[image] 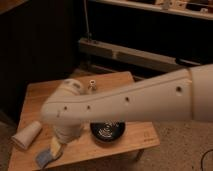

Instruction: Move the arm in a circular motion

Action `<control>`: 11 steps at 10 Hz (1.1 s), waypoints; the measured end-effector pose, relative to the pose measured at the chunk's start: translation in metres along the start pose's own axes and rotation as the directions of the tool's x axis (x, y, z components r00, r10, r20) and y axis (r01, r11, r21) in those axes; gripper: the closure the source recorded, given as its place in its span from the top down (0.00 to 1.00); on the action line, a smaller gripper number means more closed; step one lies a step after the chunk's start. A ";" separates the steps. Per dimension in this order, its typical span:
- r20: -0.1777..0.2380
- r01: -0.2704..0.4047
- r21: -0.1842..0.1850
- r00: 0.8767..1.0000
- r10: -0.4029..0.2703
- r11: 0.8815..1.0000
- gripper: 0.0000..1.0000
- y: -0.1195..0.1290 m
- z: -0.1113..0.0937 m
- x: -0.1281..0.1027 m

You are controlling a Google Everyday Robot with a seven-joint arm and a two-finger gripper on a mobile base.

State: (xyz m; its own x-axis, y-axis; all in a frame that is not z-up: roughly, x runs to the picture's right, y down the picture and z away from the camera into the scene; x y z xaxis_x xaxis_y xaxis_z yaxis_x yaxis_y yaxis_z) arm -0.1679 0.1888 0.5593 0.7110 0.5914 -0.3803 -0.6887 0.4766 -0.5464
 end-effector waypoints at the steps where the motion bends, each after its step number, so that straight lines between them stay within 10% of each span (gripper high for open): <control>1: 0.001 0.013 0.000 1.000 -0.013 1.000 0.80 0.002 0.001 -0.014; 11: 0.040 -0.155 0.058 0.988 0.152 0.986 0.80 -0.132 0.004 -0.174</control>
State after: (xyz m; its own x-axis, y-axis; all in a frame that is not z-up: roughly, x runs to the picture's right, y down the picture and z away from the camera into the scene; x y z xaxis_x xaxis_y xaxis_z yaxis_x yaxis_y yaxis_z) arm -0.2013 0.0257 0.7000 0.5916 0.6825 -0.4292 -0.7974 0.4164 -0.4368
